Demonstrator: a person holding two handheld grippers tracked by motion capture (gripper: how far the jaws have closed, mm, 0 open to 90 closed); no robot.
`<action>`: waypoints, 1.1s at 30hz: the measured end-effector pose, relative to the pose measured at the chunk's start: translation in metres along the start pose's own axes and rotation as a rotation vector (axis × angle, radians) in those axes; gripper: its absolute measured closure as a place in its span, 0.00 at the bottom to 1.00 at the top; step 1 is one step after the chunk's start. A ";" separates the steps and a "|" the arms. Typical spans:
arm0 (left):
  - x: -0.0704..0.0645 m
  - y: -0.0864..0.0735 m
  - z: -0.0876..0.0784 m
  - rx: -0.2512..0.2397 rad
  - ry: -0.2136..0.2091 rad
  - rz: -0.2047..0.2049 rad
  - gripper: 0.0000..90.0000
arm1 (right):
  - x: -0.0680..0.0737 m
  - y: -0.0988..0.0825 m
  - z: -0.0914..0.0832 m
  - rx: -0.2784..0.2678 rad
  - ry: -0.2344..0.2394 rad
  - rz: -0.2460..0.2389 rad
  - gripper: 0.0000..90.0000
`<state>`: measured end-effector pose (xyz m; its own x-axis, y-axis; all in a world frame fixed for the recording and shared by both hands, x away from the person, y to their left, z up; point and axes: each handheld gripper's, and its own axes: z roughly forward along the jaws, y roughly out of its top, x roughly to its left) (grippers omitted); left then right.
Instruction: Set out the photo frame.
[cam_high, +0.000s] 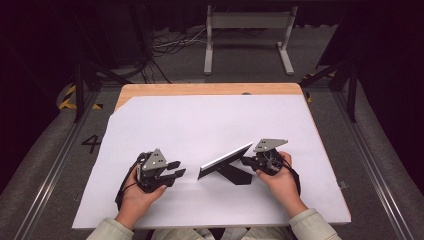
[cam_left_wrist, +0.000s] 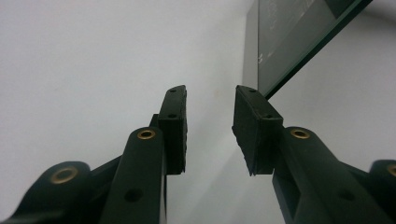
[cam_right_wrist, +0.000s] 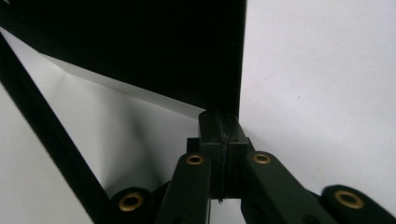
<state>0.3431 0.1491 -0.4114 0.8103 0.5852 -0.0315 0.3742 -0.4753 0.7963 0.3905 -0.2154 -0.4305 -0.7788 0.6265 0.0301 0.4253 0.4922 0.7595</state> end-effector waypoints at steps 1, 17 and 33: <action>-0.001 0.000 0.001 0.001 -0.002 0.002 0.73 | -0.001 0.001 0.001 -0.003 -0.002 -0.009 1.00; -0.012 0.002 0.018 0.057 -0.014 0.035 1.00 | -0.008 -0.008 -0.036 -0.036 -0.081 -0.009 1.00; -0.019 0.003 0.049 0.151 -0.050 0.083 1.00 | -0.012 -0.027 -0.068 -0.059 -0.110 0.033 1.00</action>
<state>0.3509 0.1047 -0.4384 0.8610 0.5086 -0.0023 0.3659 -0.6162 0.6975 0.3568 -0.2773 -0.4067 -0.7082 0.7059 -0.0133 0.4196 0.4359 0.7962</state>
